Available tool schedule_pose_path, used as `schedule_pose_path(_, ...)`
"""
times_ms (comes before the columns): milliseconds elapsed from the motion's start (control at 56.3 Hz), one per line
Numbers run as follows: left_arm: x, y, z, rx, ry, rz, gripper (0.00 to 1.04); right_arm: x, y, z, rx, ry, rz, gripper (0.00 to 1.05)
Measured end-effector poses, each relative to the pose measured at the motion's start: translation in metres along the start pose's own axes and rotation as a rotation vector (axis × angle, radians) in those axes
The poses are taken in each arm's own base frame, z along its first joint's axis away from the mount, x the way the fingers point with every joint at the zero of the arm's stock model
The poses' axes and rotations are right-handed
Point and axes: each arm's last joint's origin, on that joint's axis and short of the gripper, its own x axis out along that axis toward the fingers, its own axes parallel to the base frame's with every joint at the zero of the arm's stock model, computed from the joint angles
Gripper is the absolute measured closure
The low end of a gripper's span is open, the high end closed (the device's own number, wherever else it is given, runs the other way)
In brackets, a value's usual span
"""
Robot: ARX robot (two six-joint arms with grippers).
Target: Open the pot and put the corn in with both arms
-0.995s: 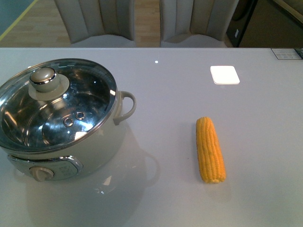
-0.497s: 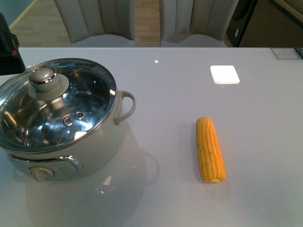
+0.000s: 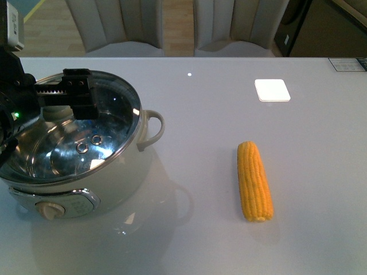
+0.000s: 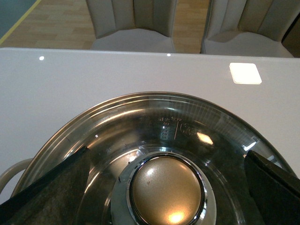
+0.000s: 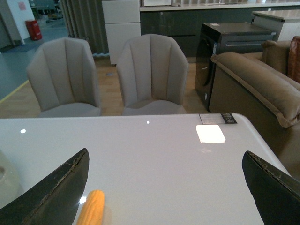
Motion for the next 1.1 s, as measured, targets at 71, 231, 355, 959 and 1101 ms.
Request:
schedule_pose_path(71,0.005,-0.001,-0.004,0.001,0.005,0.004,0.07,0.0,0.0,0.0,0.0,0.0,0.0,0.09)
schedule_pose_path(231,0.011,-0.001,-0.009,-0.002,0.006,0.007,0.07,0.0,0.0,0.0,0.0,0.0,0.0,0.09)
schedule_pose_path(355,0.013,-0.001,-0.014,-0.012,0.014,0.008,0.07,0.0,0.0,0.0,0.0,0.0,0.0,0.09)
schedule_pose_path(959,0.014,-0.001,-0.014,-0.023,0.001,0.019,0.61,0.0,0.0,0.0,0.0,0.0,0.0,0.09)
schedule_pose_path(1101,0.014,-0.002,-0.014,-0.02,0.004,0.022,0.61,0.0,0.0,0.0,0.0,0.0,0.0,0.09)
